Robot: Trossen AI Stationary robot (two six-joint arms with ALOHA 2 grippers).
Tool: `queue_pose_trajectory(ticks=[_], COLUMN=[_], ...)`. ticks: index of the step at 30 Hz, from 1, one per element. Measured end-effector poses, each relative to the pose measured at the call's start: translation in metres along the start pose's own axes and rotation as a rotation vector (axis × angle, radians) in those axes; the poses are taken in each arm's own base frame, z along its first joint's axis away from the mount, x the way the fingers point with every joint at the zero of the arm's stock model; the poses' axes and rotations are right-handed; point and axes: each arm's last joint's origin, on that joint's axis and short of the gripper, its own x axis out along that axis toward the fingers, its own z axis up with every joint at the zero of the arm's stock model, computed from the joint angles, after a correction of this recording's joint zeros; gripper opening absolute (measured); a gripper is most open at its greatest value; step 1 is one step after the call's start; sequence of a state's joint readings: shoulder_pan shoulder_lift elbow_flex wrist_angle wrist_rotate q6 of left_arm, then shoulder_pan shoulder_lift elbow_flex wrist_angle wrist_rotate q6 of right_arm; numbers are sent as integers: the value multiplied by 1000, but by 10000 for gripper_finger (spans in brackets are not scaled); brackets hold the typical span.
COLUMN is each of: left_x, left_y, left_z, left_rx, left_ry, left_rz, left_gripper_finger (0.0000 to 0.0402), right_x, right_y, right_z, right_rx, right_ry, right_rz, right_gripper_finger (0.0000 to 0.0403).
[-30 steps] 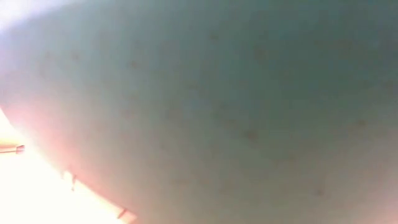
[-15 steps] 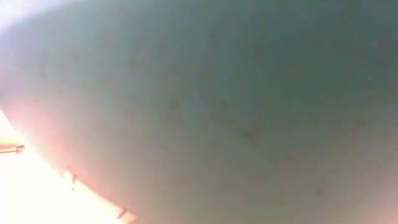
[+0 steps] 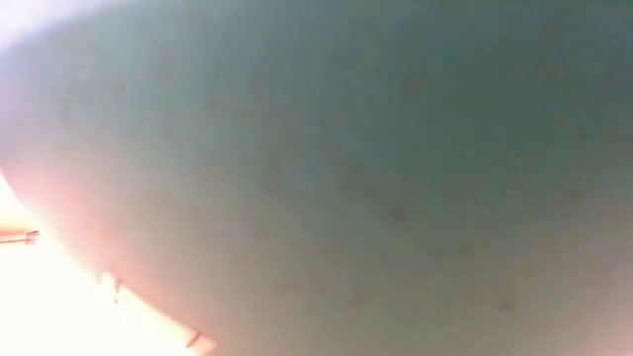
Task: Place and stack bowls onto a shelf
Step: Put the orange bowl on the shelf
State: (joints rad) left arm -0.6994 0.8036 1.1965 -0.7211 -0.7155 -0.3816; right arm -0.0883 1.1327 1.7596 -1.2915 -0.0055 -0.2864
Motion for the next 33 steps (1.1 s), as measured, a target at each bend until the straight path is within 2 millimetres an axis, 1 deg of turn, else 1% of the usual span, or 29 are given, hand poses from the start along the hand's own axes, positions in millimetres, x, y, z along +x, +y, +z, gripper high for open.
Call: queue_pose_trajectory(ticks=[2, 5, 7, 10, 15, 19, 21, 24, 29, 33], left_x=[9, 19, 23, 30, 41, 53, 60, 74, 104, 131], left_y=[-10, -22, -26, -31, -33, -36, -38, -44, -54, -60], left_z=[3, 10, 17, 19, 21, 17, 15, 9, -5, -21], left_rx=[-20, -46, -88, -150, -210, -196, -169, -64, 90, 193], left_ry=[38, 49, 40, 46, 42, 62, 74, 112, 205, 288], left_rz=[17, 18, 24, 41, 71, 107, 125, 142, 144, 161], left_gripper_finger=[6, 11, 17, 31, 71, 107, 120, 131, 133, 134], right_x=[-1, -1, -2, -3, -3, -3, -5, -10, -21, -33], right_y=[1, 3, 5, 6, 9, 11, 13, 16, 19, 20], right_z=[0, 0, 1, 1, 1, 4, 6, 7, 8, 5], right_rx=[-10, -11, -11, -19, -31, -44, -57, -71, -60, -55], right_ry=[-4, -8, -11, -16, -19, -45, -73, -112, -197, -256], right_rz=[5, 14, 20, 28, 40, 48, 53, 61, 60, 55], right_gripper_finger=[116, 116, 116, 116, 116, 116, 116, 116, 116, 116])
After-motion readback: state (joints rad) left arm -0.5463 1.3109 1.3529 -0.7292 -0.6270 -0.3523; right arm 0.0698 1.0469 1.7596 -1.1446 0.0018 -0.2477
